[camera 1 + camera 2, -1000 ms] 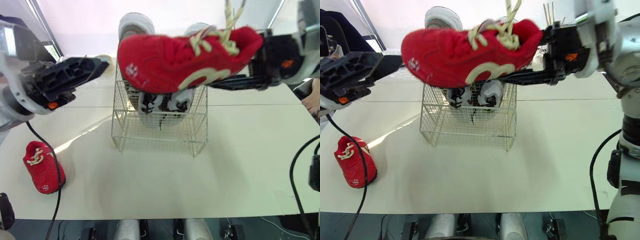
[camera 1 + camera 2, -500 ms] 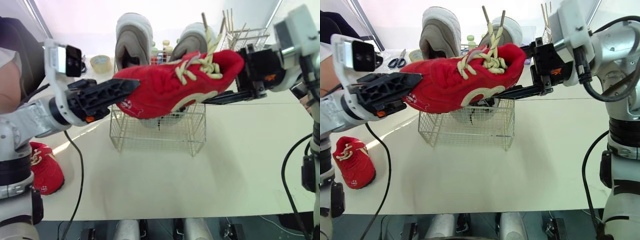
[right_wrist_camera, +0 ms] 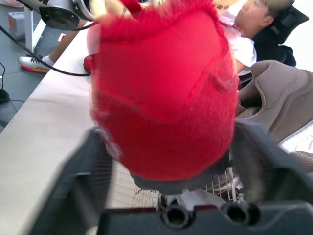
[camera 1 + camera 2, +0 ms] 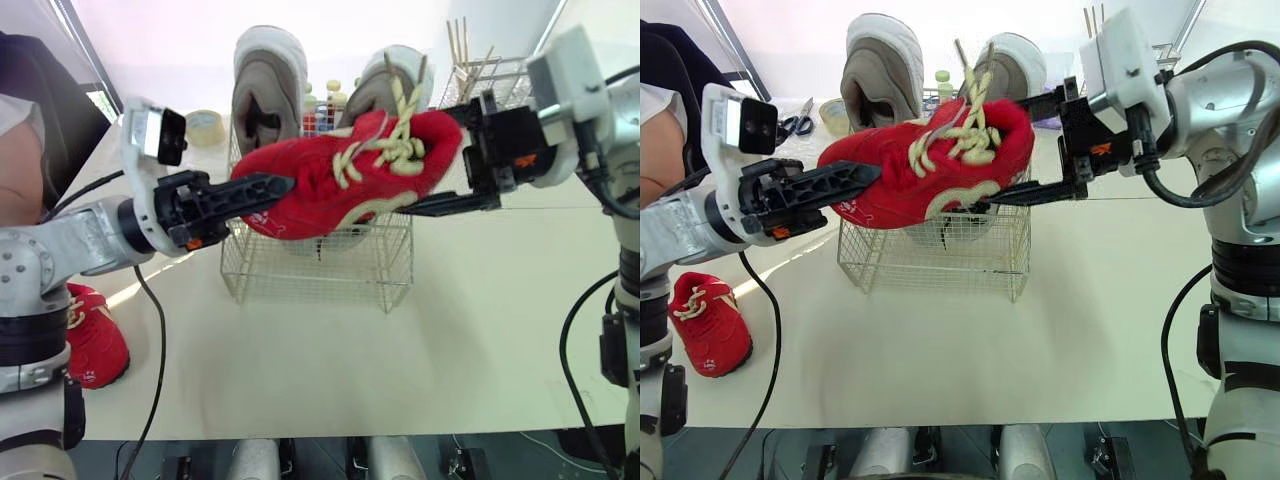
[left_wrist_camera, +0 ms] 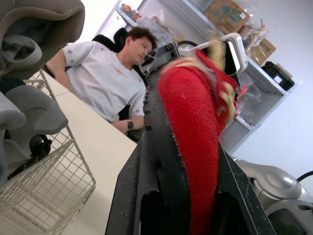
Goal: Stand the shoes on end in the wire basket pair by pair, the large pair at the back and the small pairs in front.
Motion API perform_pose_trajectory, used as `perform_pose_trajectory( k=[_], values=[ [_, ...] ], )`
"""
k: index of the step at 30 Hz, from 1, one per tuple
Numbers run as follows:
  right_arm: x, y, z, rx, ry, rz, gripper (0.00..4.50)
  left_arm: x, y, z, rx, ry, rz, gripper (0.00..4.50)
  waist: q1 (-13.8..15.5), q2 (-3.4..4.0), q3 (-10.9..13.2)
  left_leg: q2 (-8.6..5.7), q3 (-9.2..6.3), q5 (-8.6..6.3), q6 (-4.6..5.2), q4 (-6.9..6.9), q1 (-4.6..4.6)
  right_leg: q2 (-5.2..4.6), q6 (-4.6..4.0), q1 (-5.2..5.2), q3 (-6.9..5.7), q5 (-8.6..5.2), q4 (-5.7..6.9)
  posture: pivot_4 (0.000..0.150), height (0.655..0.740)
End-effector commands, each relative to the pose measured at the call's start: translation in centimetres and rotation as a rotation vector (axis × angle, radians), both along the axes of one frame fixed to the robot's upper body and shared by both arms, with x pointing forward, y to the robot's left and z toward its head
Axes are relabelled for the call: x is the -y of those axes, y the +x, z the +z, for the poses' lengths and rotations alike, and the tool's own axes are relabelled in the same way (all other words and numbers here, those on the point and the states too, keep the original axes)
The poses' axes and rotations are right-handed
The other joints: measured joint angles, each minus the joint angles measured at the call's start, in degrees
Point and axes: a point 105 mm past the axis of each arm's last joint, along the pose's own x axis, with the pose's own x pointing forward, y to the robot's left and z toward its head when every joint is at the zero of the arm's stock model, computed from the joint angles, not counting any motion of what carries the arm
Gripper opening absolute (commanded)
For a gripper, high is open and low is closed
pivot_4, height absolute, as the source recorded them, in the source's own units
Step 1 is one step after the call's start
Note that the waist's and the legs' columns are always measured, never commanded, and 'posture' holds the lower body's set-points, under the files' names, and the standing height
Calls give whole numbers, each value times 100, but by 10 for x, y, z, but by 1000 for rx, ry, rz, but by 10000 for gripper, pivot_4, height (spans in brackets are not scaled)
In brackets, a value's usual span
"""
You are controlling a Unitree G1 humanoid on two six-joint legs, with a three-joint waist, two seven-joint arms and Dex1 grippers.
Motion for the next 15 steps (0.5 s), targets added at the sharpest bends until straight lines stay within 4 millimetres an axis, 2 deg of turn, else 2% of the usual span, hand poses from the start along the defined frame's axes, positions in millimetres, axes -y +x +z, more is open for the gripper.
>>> perform_pose_trajectory(
  k=[1,4,6,9,12,15],
  values=[
    [30,13,20,0,117,-190,44247,-7,-6,17,64,-86,17,2807,13,0,0,0,0,0,0,0,0,0,0,0,0,0,0,1500,7352],
    [80,29,19,-230,400,-384,44247,-19,-4,34,119,-212,72,2807,44,-14,-4,0,-6,0,1,10,-4,-1,0,5,-3,0,0,1500,7352],
    [92,22,9,-424,616,-346,44247,-23,-3,42,142,-281,110,2807,51,-17,-6,6,-24,-8,12,49,-15,1,0,23,-20,0,0,1500,7352],
    [76,7,-5,-656,879,-161,44247,-20,-2,48,162,-349,141,2807,-7,-17,-8,9,-45,-11,18,66,-18,-2,0,37,-24,1,1,1500,7352],
    [43,1,-15,-760,976,-86,44247,-12,4,49,178,-397,158,2807,-25,-10,-6,9,-50,-8,13,66,-13,1,-1,36,-23,1,17,1500,7352],
    [18,-1,-13,-817,1061,-41,44247,-2,12,49,182,-440,163,2807,-2,-10,-7,3,-57,-5,8,68,-11,4,-3,30,-25,0,40,1500,7352]
  ],
)
